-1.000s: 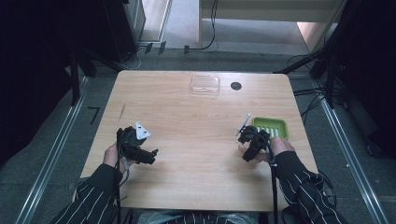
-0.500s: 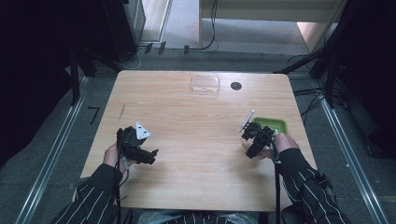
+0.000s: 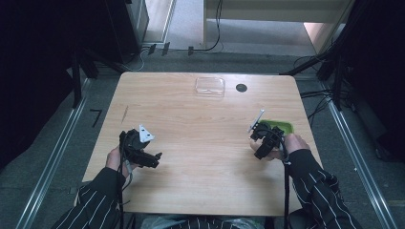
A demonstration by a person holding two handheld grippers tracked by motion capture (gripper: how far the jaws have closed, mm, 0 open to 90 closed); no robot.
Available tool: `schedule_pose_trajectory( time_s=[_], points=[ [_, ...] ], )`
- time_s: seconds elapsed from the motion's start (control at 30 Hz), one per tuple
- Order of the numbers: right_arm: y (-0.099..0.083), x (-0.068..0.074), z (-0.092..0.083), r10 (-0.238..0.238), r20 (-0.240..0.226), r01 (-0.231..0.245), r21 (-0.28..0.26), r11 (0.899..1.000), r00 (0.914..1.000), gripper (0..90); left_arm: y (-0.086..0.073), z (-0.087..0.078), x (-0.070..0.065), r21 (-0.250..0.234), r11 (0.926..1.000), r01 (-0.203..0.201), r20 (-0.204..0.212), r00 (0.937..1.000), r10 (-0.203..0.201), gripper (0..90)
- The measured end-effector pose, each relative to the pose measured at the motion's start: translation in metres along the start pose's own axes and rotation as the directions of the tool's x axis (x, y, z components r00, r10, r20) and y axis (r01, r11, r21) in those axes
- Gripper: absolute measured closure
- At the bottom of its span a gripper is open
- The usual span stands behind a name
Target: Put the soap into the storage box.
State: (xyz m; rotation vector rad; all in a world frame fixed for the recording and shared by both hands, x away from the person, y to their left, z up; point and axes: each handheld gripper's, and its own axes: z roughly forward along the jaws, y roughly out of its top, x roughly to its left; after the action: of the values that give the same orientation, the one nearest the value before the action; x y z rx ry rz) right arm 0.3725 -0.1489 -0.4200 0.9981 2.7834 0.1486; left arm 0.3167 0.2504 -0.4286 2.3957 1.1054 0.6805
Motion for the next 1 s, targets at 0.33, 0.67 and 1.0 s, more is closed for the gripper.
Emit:
schedule_pose_trajectory(
  time_s=[0.33,0.67,1.0],
  points=[
    [-0.001,-0.005,-0.003,-0.01,0.002,0.01,-0.006,1.0,0.9999,32.7,0.0,0.0,-0.001,0.0,1.0,-0.001,-0.002,1.0,0.001,0.0],
    [-0.003,-0.012,-0.005,0.011,0.013,-0.011,-0.02,1.0,0.9999,32.7,0.0,0.0,0.0,-0.001,1.0,-0.001,-0.002,1.0,0.001,0.0],
    [-0.003,-0.017,-0.007,0.008,0.017,-0.007,-0.026,1.0,0.9998,32.7,0.001,0.0,-0.001,0.003,1.0,-0.003,-0.004,1.0,0.003,0.0]
  ],
)
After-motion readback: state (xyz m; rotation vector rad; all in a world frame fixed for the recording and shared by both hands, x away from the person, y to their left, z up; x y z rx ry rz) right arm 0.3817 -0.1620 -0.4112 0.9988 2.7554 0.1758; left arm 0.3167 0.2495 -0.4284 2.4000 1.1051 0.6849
